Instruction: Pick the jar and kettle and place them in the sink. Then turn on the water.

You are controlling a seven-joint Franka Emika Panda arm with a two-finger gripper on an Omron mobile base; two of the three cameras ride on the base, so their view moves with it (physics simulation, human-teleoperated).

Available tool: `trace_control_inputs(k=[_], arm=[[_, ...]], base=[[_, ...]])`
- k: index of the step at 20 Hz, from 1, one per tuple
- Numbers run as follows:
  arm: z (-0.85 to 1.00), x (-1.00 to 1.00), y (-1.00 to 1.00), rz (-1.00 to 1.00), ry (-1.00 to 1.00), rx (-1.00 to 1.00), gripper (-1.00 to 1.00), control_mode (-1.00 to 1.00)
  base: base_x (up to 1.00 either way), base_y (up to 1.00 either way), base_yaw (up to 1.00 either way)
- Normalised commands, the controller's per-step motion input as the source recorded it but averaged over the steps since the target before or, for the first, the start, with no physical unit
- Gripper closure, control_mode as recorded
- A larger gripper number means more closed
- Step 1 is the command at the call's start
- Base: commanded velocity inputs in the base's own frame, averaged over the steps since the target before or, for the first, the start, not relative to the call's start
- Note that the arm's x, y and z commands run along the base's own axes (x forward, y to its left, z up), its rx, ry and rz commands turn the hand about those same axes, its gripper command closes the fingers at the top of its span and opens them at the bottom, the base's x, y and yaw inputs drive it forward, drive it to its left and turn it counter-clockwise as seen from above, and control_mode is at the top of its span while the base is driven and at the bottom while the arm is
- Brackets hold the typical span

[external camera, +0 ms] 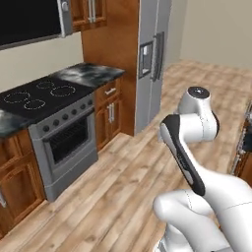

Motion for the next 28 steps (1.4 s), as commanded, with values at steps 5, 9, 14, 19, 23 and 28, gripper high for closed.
trace_control_inputs(k=[5,9,14,19,23,28], arm=[[0.00,0.00,0.00,0.00,0.00,0.00,-1.00,1.00],[0.00,0.00,0.00,0.00,0.00,0.00,-1.00,1.00],[0.00,0.00,0.00,0.00,0.00,0.00,-1.00,1.00],[0.00,0.00,0.00,0.00,0.00,0.00,-1.00,1.00],[0.00,0.00,0.00,0.00,0.00,0.00,-1.00,1.00],[0.00,0.00,0.00,0.00,0.00,0.00,-1.00,1.00]], base=[[0.83,0.64,-0.49],[0.83,0.78,-0.43],[0.92,0.49,-0.46],[0.82,0.10,-0.59],[0.73,0.09,-0.64],[0.67,0.12,-0.64]])
